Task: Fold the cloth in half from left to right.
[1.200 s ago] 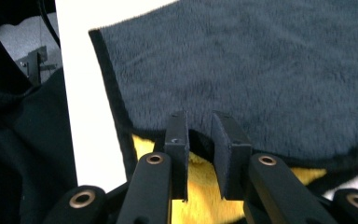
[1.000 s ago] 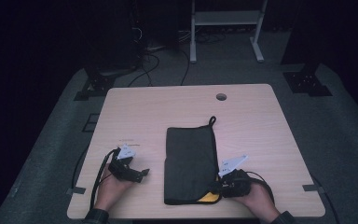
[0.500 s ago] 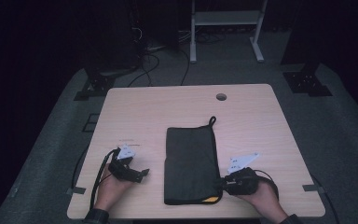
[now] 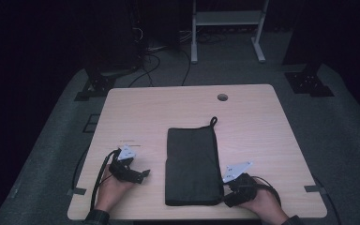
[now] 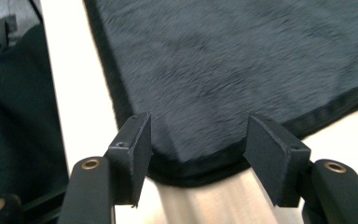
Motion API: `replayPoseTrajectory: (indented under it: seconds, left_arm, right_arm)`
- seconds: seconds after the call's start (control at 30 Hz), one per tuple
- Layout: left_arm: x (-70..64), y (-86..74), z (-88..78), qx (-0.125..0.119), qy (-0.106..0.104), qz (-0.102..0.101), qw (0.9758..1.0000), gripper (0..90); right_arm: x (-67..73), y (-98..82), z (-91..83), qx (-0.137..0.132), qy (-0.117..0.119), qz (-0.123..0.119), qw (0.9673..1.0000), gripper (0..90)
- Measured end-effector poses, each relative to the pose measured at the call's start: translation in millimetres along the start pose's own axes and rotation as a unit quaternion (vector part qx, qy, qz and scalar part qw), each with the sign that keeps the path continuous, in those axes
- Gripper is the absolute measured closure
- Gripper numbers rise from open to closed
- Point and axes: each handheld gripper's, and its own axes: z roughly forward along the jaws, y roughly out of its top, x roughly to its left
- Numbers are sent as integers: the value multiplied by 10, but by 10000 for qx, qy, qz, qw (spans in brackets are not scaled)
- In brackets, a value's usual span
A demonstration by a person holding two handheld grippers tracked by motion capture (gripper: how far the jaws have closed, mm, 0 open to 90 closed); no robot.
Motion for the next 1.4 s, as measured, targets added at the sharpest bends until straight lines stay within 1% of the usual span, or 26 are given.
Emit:
replayPoseTrajectory:
  seconds: [0.03, 0.1, 0.17, 0.2, 0.23, 0.3, 0.33, 0.4, 0.47, 0.5, 0.53, 0.57, 0.63, 0.67, 0.7, 0.73, 0.8, 0.83, 0.97, 1.0, 1.07, 1.13, 1.17, 1.27, 1.3, 1.4]
  left_arm:
    - [0, 0, 0, 0, 0, 0, 10000, 0]
    - [-1, 0, 0, 0, 8, -1, 10000, 0]
    - [-1, 2, -2, -16, 8, -64, 10000, 0]
    - [9, 8, -4, -24, -33, -105, 9999, 0]
    - [28, 24, -5, -31, -150, -179, 9997, 0]
    - [34, 38, -1, -32, -188, -216, 9996, 0]
    - [40, 71, 3, -121, -221, -253, 9994, 0]
    - [41, 92, 5, -132, -249, -263, 9993, 0]
    - [38, 176, 20, -206, -228, -188, 9994, 0]
    - [33, 222, 30, -255, -234, -181, 9992, 0]
    - [31, 326, 64, -303, -216, -124, 9992, 0]
    - [31, 326, 64, -303, -216, -124, 9992, 0]
    - [29, 426, 111, -357, -202, -65, 9991, 0]
    - [31, 476, 140, -357, -216, -58, 9991, 2]
    - [36, 523, 168, -370, -239, -44, 9990, 2]
    - [42, 568, 199, -400, -257, -53, 9989, 32]
    - [64, 657, 260, -328, -211, -23, 9992, 47]
    - [75, 697, 290, -326, -205, -27, 9993, 47]
    - [128, 839, 393, -340, -210, -4, 9992, 56]
    - [140, 865, 418, -380, -221, -6, 9990, 65]
    - [170, 916, 468, -418, -250, -17, 9988, 74]
    - [197, 964, 534, -432, -256, -31, 9987, 77]
    - [208, 987, 570, -436, -272, -34, 9987, 77]
    - [241, 1064, 681, -400, -277, -6, 9988, 107]
    - [244, 1081, 703, -409, -275, -20, 9988, 113]
    - [271, 1145, 774, -415, -265, -7, 9988, 128]
  right_arm:
    - [0, 0, 0, 0, 0, 0, 10000, 399]
    - [-95, 34, -8, -128, -47, 99, 9999, 374]
    - [-128, 49, -9, -157, -86, 128, 9998, 364]
    - [-161, 64, -10, -192, -119, 149, 9996, 361]
    - [-226, 93, -20, -264, -194, 189, 9993, 351]
    - [-256, 105, -28, -312, -220, 222, 9990, 351]
    - [-319, 123, -43, -391, -293, 261, 9985, 349]
    - [-350, 135, -48, -427, -360, 268, 9981, 347]
    - [-426, 160, -59, -501, -448, 341, 9972, 341]
    - [-506, 191, -67, -591, -522, 404, 9961, 336]
    - [-546, 208, -72, -642, -561, 434, 9954, 334]
    - [-546, 208, -72, -642, -561, 434, 9954, 334]
    - [-630, 250, -75, -716, -623, 491, 9943, 328]
    - [-711, 293, -78, -778, -698, 575, 9929, 325]
    - [-711, 293, -78, -778, -698, 575, 9929, 325]
    - [-755, 314, -77, -806, -701, 621, 9923, 325]
    - [-875, 371, -71, -894, -780, 663, 9907, 325]
    - [-875, 371, -71, -894, -780, 663, 9907, 325]
    - [-1041, 439, -37, -978, -830, 757, 9888, 325]
    - [-1126, 473, -4, -979, -879, 822, 9879, 325]
    - [-1166, 486, 12, -1001, -918, 830, 9872, 325]
    - [-1286, 531, 76, -985, -970, 886, 9864, 325]
    - [-1286, 531, 76, -985, -970, 886, 9864, 325]
    - [-1404, 568, 147, -953, -1026, 944, 9856, 325]
    - [-1448, 580, 171, -978, -1088, 951, 9847, 325]
    - [-1549, 605, 233, -1022, -1122, 1066, 9827, 326]
